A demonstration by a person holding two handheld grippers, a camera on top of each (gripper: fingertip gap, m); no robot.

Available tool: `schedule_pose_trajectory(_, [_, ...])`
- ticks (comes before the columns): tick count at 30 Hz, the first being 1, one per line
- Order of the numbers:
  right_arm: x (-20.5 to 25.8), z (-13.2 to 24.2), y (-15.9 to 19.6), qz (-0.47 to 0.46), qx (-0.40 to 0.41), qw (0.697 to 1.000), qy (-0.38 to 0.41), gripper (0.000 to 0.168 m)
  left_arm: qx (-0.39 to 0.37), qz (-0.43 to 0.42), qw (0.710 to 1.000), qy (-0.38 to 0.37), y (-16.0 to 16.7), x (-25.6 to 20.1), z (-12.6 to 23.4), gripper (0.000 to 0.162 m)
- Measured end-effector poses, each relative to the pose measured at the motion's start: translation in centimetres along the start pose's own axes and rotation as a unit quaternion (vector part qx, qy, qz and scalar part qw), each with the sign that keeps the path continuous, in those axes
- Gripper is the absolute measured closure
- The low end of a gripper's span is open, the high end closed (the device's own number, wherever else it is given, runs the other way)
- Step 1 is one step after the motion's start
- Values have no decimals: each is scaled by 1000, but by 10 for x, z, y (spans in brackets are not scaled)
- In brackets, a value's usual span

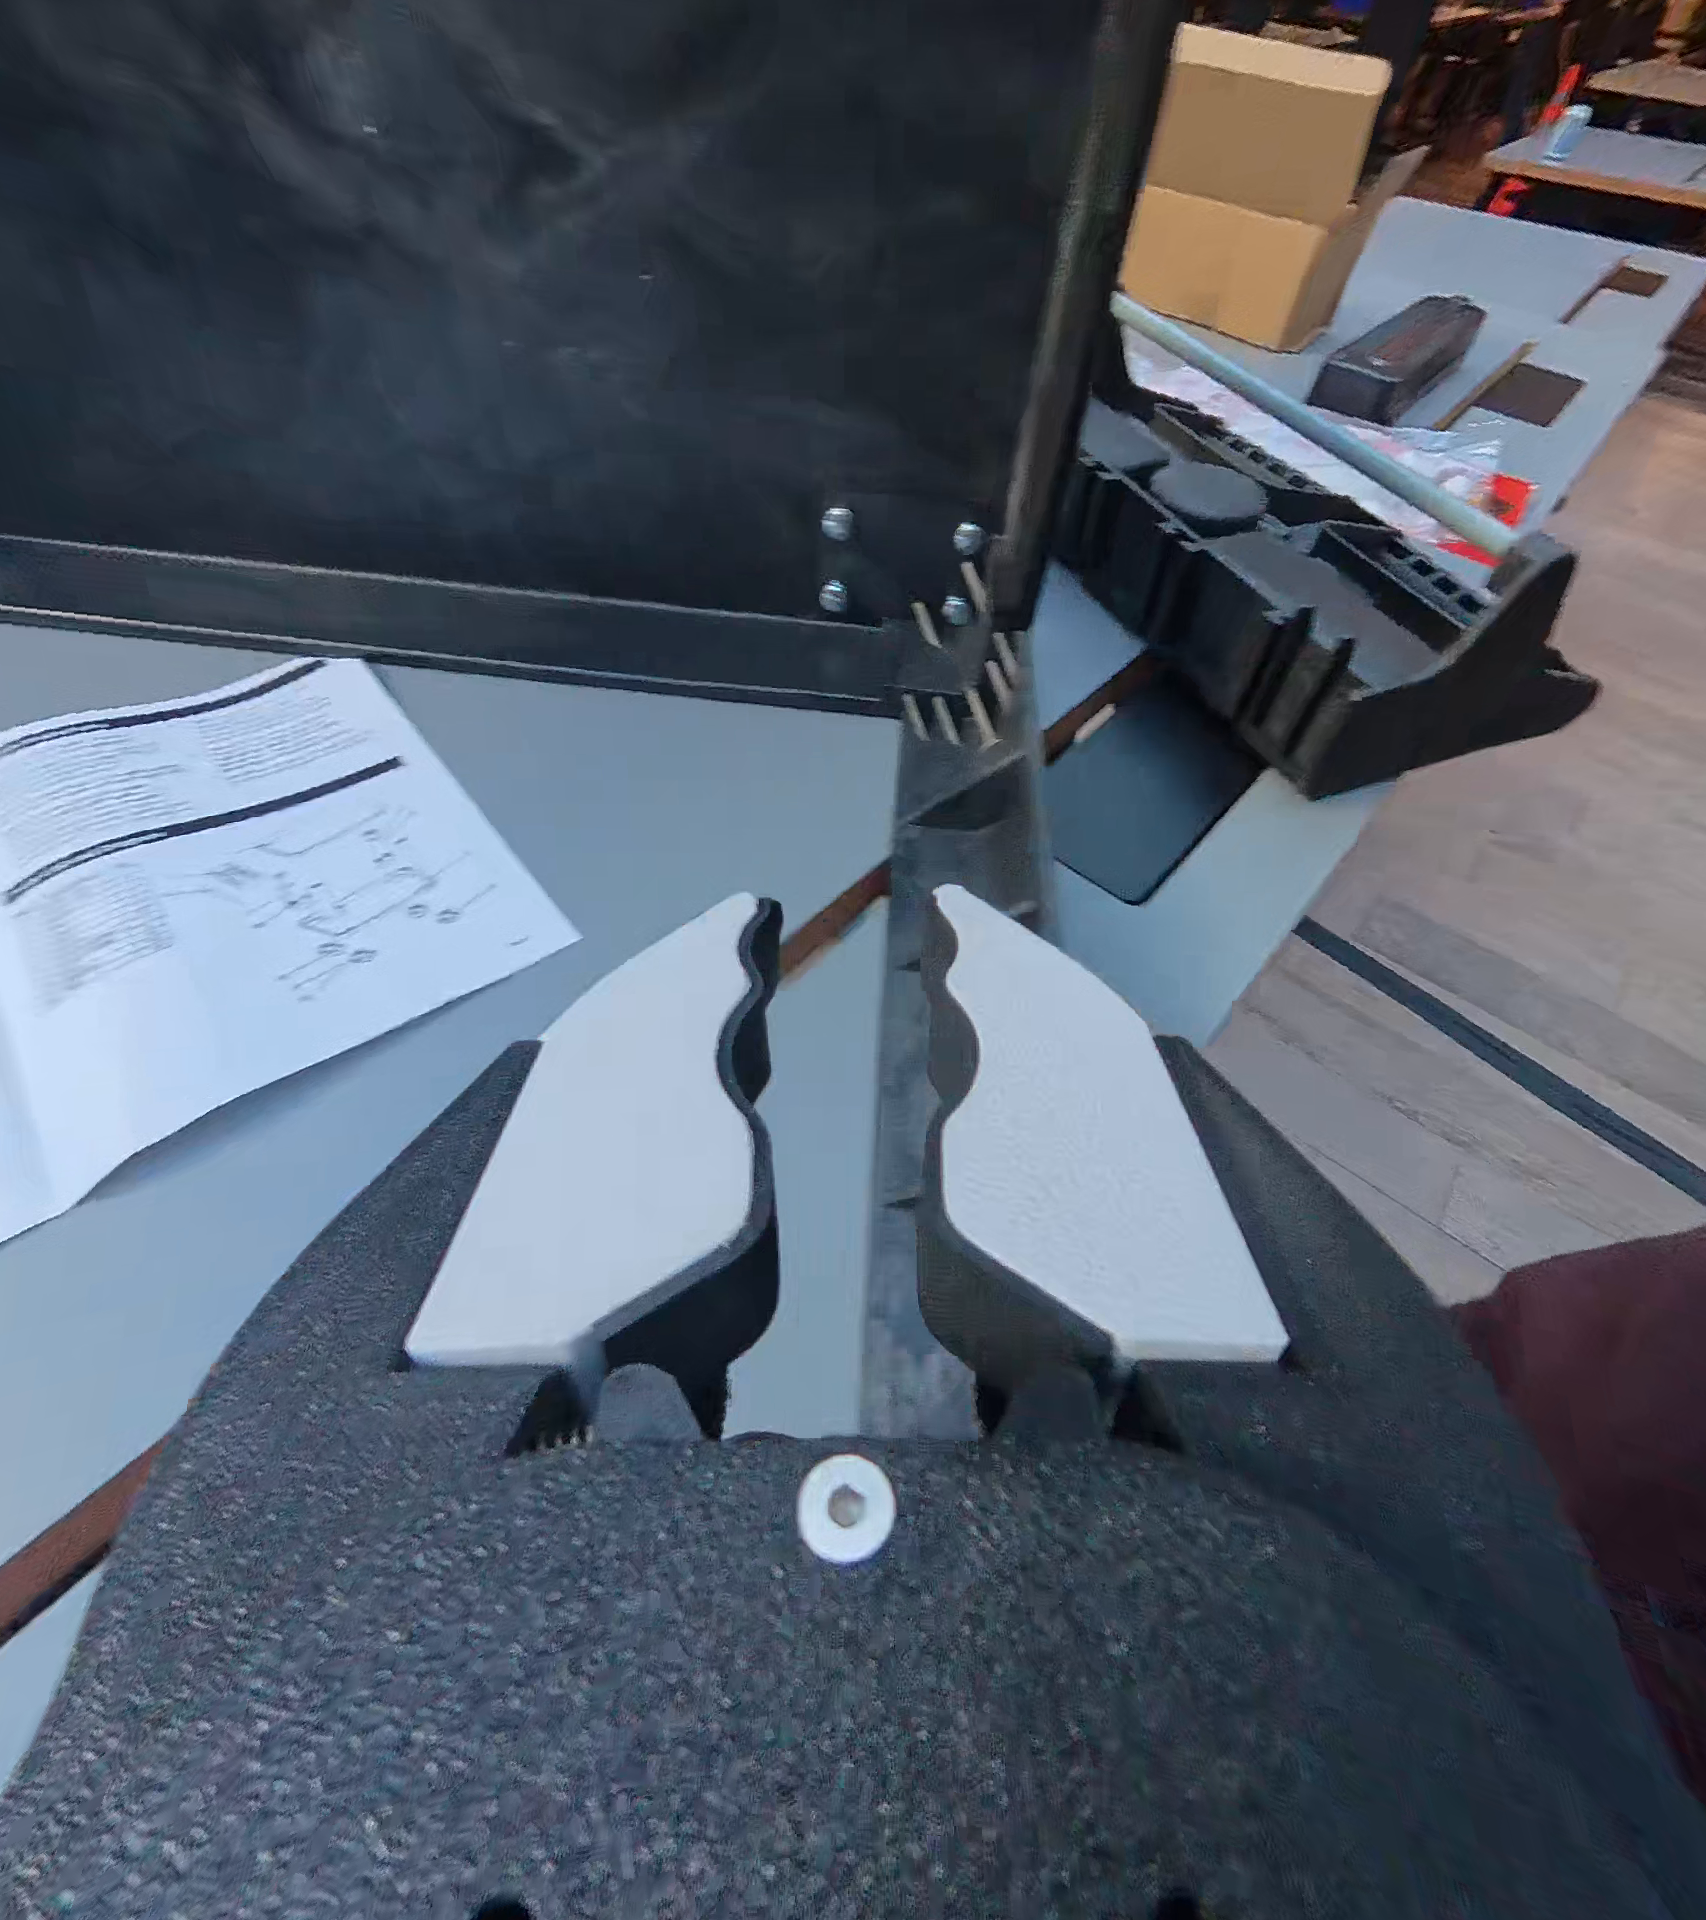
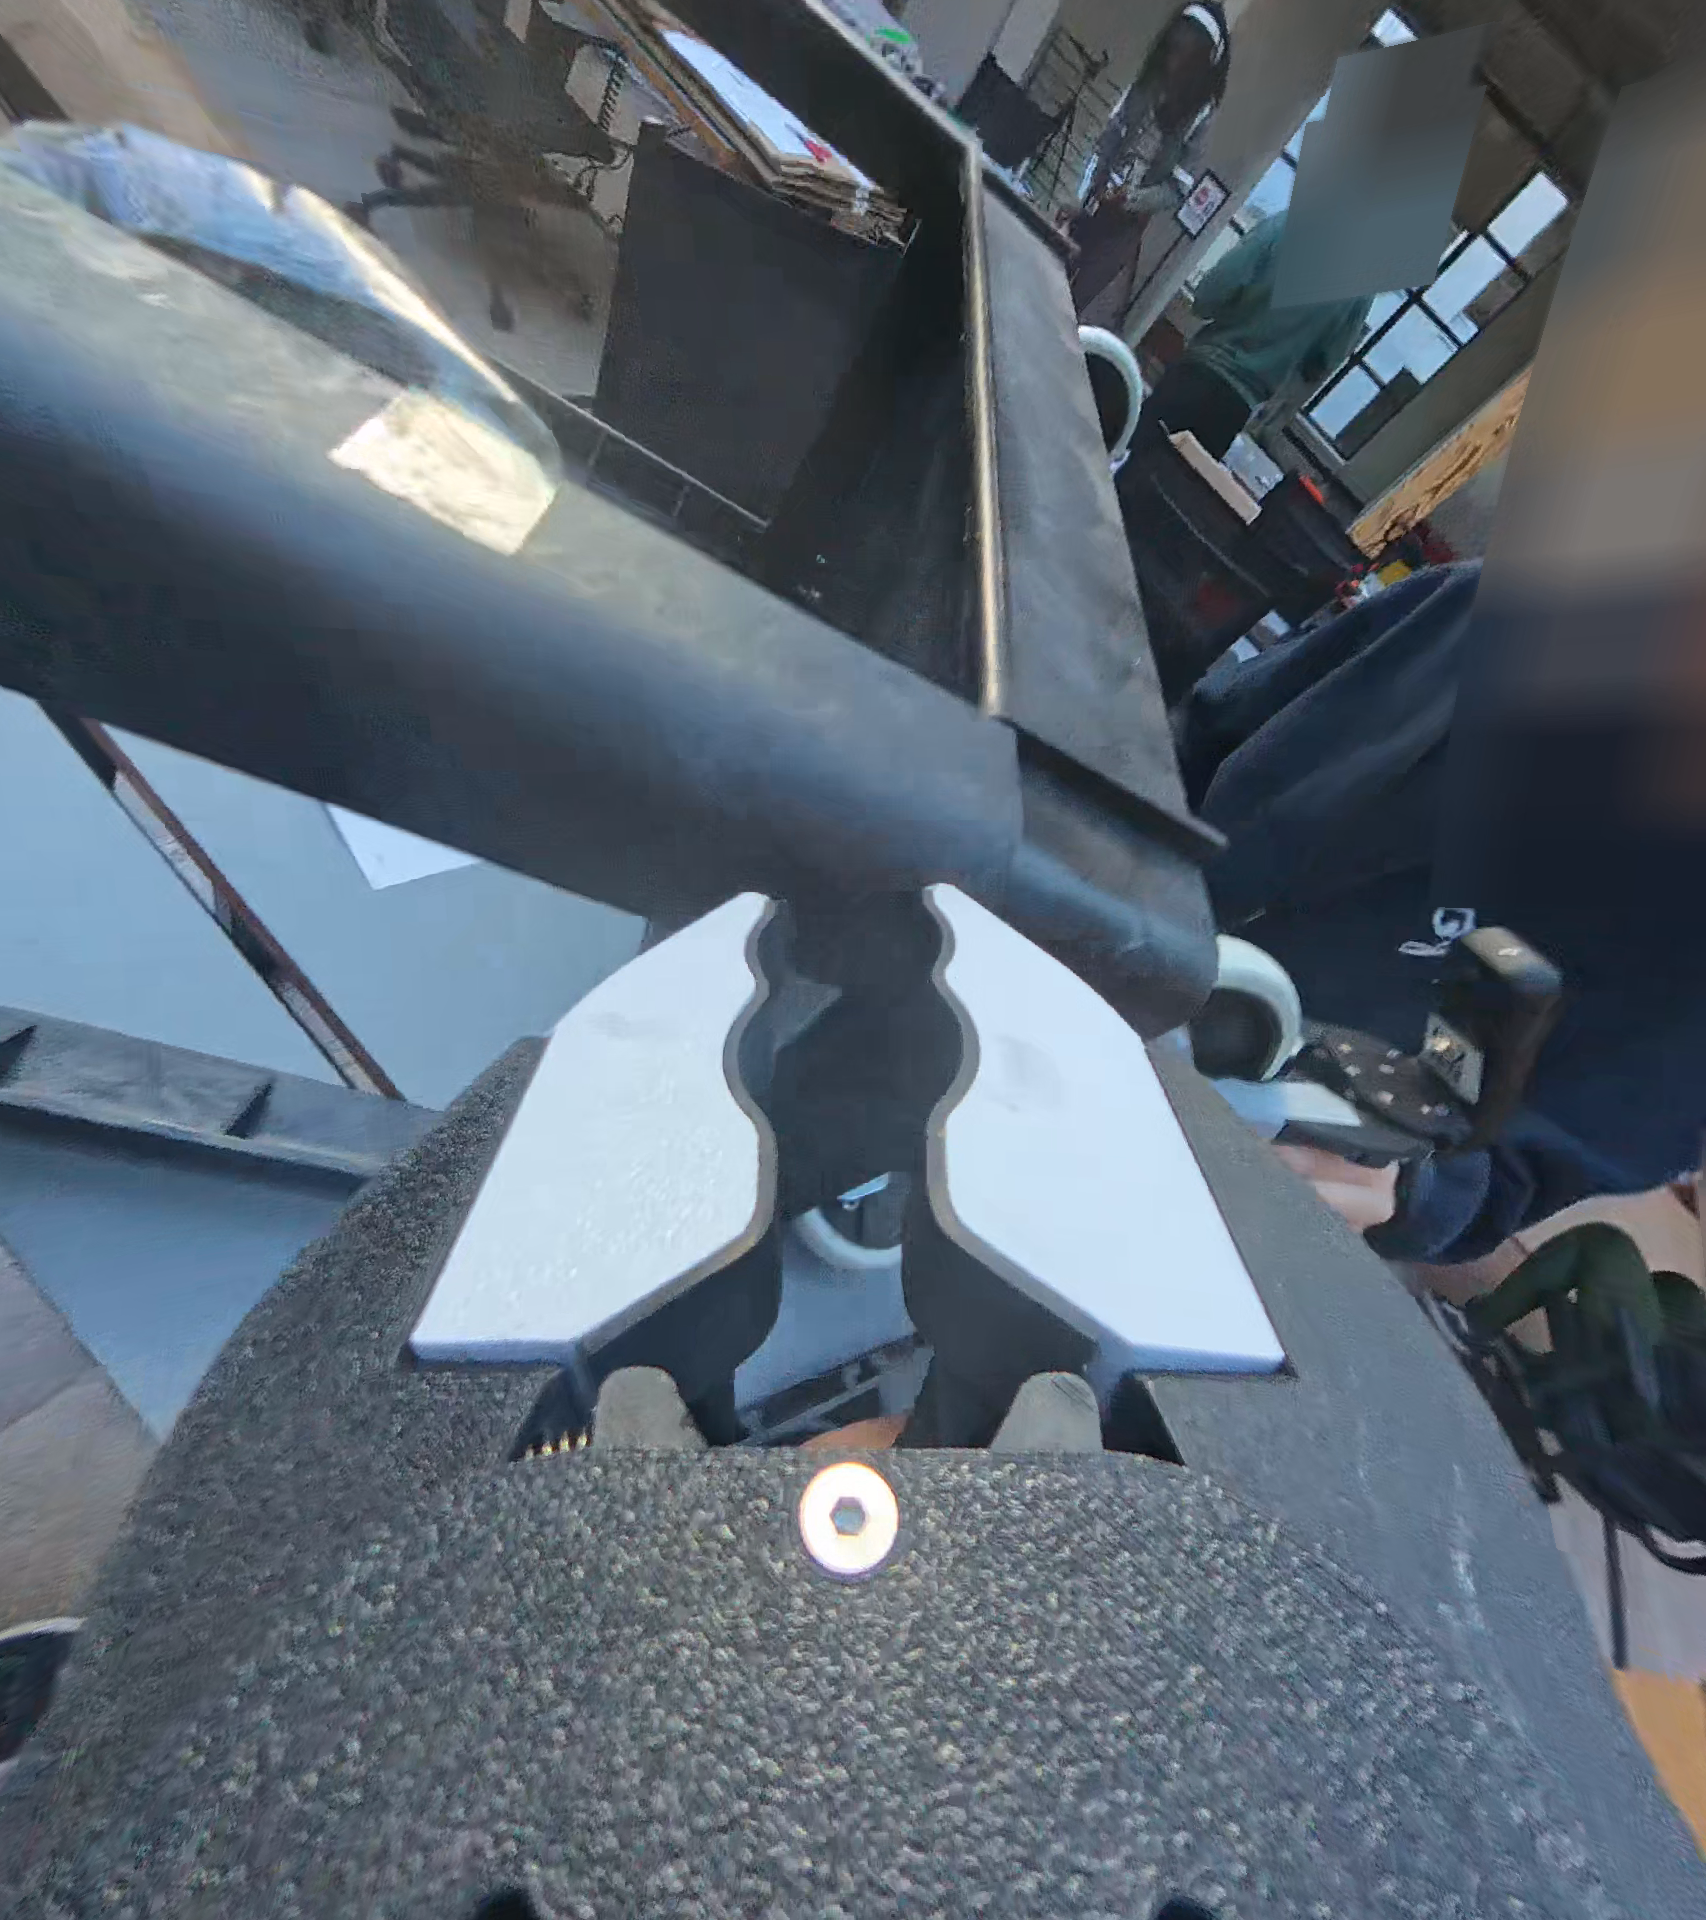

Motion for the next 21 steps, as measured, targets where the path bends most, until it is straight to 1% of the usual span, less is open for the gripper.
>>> schedule_pose_trajectory(2, [-17,-11,-9,23,1,1000,4,142,-8,5,1000,-25,-17,36,4,136])
schedule_pose_trajectory(4, [-30,-22,-13,40,10,999,7,142,-11,-20,999,-25,-43,61,0,136])
schedule_pose_trajectory(7, [-41,-36,-16,32,20,999,3,141,-8,-80,997,4,-92,82,-15,136])
schedule_pose_trajectory(11, [-49,-53,-21,18,26,999,-8,140,-13,-122,991,59,-170,98,-48,136])
schedule_pose_trajectory(13, [-54,-63,-20,6,31,1000,-2,140,-31,-121,989,82,-210,101,-76,135])
schedule_pose_trajectory(16, [-58,-74,-23,-31,28,999,2,140,-69,-88,986,121,-257,89,-133,135])
schedule_pose_trajectory(18, [-59,-80,-25,-39,29,999,8,140,-117,-71,981,137,-277,74,-171,135])
schedule_pose_trajectory(21, [-58,-88,-24,-37,45,998,5,141,-178,-55,971,152,-286,45,-216,134])
Point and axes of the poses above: each gripper's, where its closed fingertips meet, z back along the fingers, y out of its underside, x = y × z across the jaws, the point moved 2 cm from there along z, back along the fingers, and after that the axes turned 3 degrees about x, right-handed, at the moved point
